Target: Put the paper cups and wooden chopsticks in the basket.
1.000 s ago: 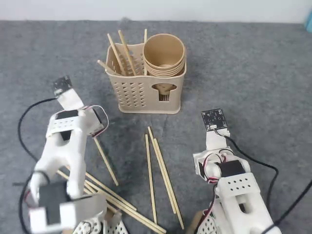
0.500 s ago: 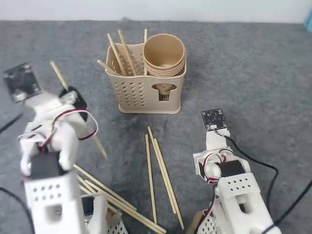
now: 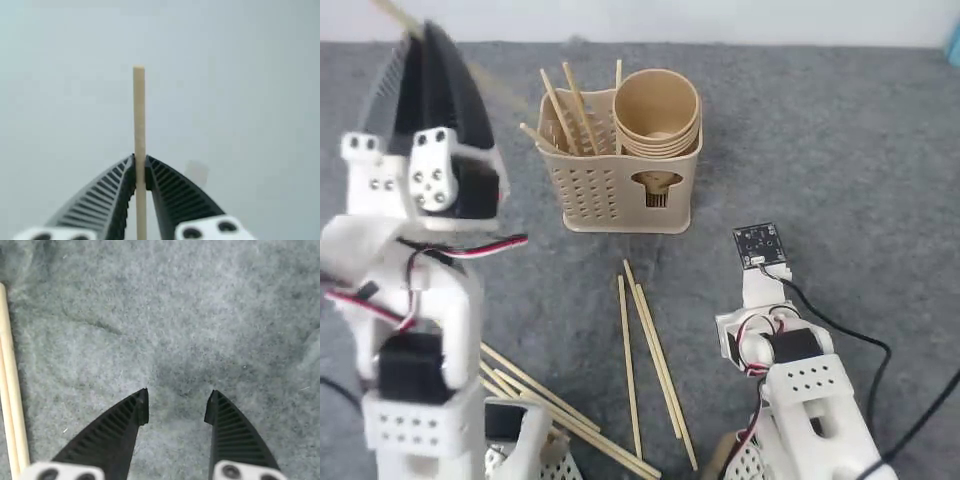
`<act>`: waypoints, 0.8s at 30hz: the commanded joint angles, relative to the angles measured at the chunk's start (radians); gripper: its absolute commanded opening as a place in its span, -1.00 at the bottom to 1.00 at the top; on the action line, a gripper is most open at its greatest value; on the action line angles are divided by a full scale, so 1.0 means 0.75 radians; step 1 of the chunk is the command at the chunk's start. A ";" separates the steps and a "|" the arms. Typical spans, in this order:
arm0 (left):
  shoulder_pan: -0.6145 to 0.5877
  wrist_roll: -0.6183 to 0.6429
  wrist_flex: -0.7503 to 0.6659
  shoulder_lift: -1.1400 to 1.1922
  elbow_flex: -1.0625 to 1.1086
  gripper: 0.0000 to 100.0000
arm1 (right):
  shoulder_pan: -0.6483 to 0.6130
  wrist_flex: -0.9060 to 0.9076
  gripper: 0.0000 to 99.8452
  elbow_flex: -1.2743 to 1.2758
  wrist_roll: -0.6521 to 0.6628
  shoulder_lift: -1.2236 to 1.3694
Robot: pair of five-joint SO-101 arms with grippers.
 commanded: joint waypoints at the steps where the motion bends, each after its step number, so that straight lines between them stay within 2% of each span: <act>1: 0.049 -0.074 -0.282 0.200 -0.073 -0.97 | 0.003 -0.030 -0.60 -0.002 0.025 0.007; 5: 0.000 -0.203 -0.293 0.458 -0.179 -0.97 | 0.003 -0.030 -0.60 -0.002 0.025 0.007; 10: -0.016 -0.209 -0.370 0.651 -0.218 -0.97 | 0.005 -0.030 -0.60 -0.004 0.027 0.007; 22: -0.016 -0.211 -0.397 0.649 0.216 -0.97 | 0.005 -0.032 -0.60 -0.006 0.027 0.007; 24: -0.025 -0.205 -0.397 0.649 0.222 -0.88 | 0.005 -0.032 -0.60 -0.006 0.027 0.007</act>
